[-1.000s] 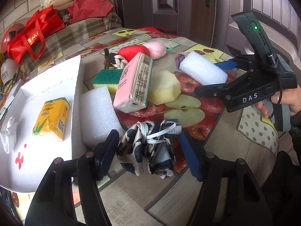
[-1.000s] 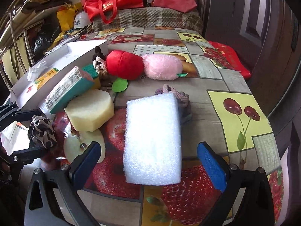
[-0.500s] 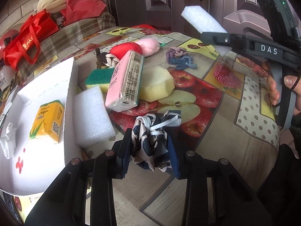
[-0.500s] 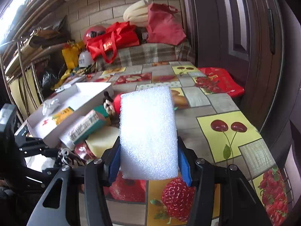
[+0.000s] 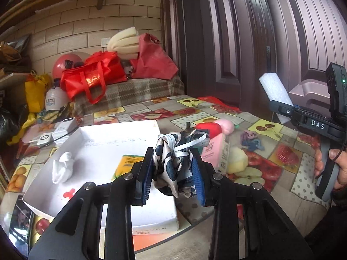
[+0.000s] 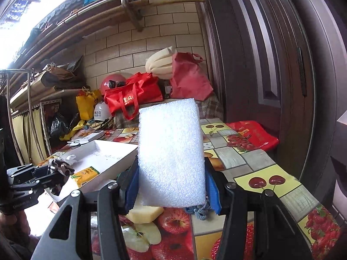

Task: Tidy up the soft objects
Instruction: 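Carry the foam block and scarf into the white tray and open both tools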

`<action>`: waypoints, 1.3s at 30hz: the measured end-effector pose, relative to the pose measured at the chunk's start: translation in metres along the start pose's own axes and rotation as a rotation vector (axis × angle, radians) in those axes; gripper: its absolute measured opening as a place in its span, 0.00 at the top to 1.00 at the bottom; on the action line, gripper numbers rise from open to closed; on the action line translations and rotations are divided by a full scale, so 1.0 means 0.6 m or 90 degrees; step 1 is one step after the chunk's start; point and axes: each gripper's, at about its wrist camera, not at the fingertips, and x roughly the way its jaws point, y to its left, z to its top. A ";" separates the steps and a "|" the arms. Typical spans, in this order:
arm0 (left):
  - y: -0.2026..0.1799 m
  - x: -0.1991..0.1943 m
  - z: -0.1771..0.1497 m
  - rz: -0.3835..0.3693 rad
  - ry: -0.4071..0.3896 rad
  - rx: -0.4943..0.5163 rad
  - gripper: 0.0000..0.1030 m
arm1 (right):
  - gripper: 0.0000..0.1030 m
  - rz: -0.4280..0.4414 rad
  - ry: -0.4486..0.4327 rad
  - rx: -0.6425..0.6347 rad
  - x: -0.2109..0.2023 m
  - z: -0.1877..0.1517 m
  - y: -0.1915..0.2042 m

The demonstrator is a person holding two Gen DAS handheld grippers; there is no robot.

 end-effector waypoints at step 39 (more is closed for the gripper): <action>0.180 0.063 -0.009 0.201 0.038 -0.132 0.68 | 0.48 0.127 0.108 -0.144 0.116 -0.023 0.198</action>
